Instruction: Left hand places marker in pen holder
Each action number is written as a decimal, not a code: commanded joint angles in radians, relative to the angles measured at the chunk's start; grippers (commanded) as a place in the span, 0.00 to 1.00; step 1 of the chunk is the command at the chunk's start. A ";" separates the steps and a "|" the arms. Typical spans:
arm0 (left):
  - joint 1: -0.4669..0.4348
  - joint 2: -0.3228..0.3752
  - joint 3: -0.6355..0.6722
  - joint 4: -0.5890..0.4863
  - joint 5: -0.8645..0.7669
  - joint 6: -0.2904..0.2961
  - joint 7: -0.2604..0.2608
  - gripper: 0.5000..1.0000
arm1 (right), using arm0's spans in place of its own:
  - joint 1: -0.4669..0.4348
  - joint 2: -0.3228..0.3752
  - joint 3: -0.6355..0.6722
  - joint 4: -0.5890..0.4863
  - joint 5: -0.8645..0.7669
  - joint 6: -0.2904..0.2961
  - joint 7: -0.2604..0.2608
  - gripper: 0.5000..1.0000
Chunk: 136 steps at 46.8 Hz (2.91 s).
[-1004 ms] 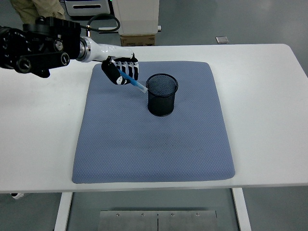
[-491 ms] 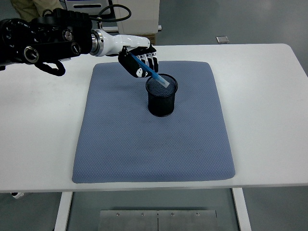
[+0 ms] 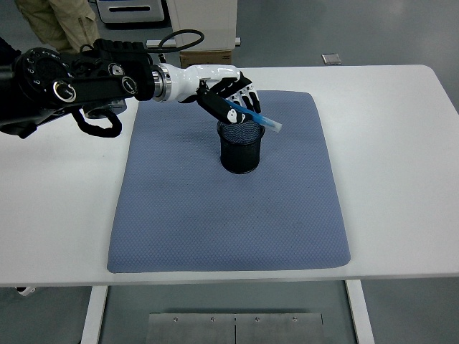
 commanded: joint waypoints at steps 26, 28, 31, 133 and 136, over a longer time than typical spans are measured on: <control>0.085 -0.001 -0.018 0.001 -0.226 -0.007 -0.110 0.00 | 0.000 0.000 0.000 0.000 0.000 0.000 0.000 1.00; 0.089 0.000 -0.018 0.001 -0.240 -0.009 -0.120 0.00 | 0.000 0.000 0.000 0.000 0.000 0.000 0.000 1.00; 0.092 -0.001 -0.018 0.001 -0.263 -0.007 -0.133 0.00 | 0.000 0.000 0.000 0.000 0.000 0.000 0.000 1.00; 0.349 -0.035 -0.176 0.088 -0.432 -0.030 -0.336 0.10 | 0.000 0.000 0.000 0.000 0.000 0.000 0.000 1.00; 0.349 -0.035 -0.178 0.093 -0.432 -0.029 -0.336 0.16 | 0.000 0.000 0.000 0.000 0.000 0.000 0.000 1.00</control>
